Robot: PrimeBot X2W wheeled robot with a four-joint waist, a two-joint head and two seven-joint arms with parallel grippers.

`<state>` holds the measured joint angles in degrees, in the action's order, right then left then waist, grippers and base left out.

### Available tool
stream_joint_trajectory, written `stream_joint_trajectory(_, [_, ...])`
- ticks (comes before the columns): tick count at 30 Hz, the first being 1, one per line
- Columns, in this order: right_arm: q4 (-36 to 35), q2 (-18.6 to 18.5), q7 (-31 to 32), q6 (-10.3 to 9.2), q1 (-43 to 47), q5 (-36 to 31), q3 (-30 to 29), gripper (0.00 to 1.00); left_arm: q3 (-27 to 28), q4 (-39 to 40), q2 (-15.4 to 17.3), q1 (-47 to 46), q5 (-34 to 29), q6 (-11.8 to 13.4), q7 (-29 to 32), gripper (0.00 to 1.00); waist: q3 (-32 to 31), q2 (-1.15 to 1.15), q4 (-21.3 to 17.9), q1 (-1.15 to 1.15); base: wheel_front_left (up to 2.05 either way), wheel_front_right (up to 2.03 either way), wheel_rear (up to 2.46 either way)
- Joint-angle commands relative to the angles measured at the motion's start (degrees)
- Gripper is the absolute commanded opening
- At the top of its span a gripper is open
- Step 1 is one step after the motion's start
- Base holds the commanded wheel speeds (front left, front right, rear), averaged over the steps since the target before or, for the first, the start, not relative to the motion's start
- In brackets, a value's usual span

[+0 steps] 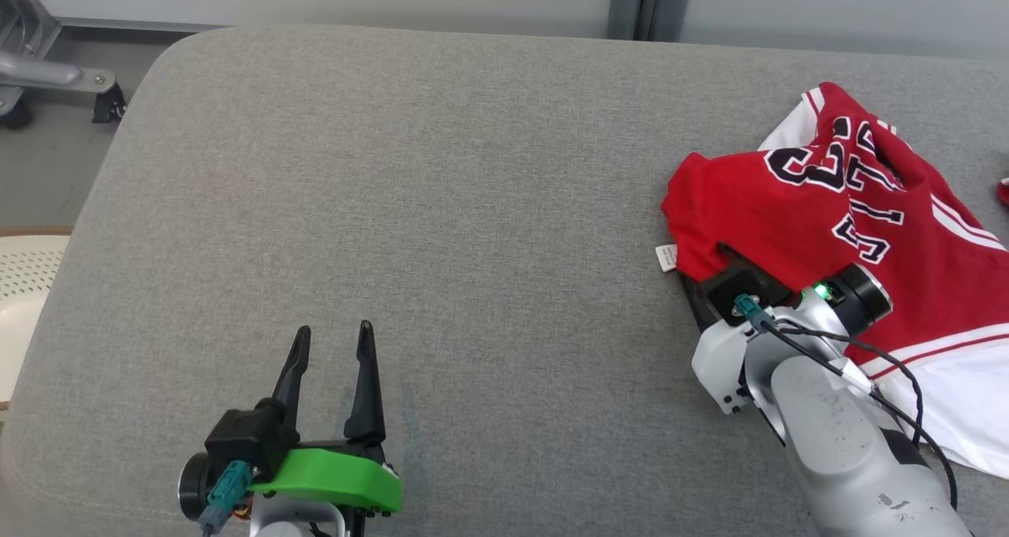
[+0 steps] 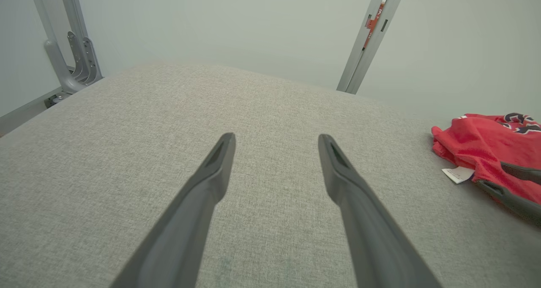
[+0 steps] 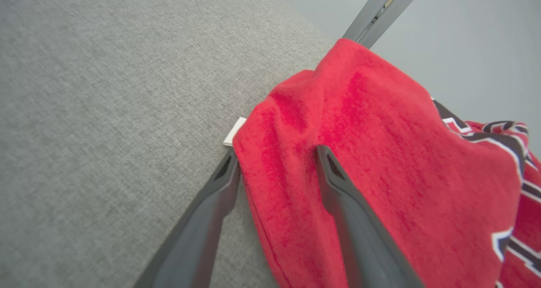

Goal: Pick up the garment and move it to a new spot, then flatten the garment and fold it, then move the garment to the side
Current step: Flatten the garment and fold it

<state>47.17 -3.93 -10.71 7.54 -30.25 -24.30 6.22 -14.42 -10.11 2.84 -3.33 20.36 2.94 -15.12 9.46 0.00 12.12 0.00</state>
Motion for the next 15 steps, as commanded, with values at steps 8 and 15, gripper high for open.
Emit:
stream_joint_trajectory(8, [-0.9,0.9,-3.5,-0.11,-3.0,-0.2,-3.7,0.0,0.2,0.0,0.1,-0.1,0.0,0.3,0.0,1.0,-0.3,0.0,-0.6,0.0,0.0,0.0,0.0])
stream_joint_trajectory(15, [-9.9,1.0,-4.6,-0.1,-4.3,13.8,4.6,0.0,0.5,-0.6,0.1,0.4,-0.5,0.0,0.0,1.0,-1.7,0.0,-2.1,0.0,0.0,0.0,0.0])
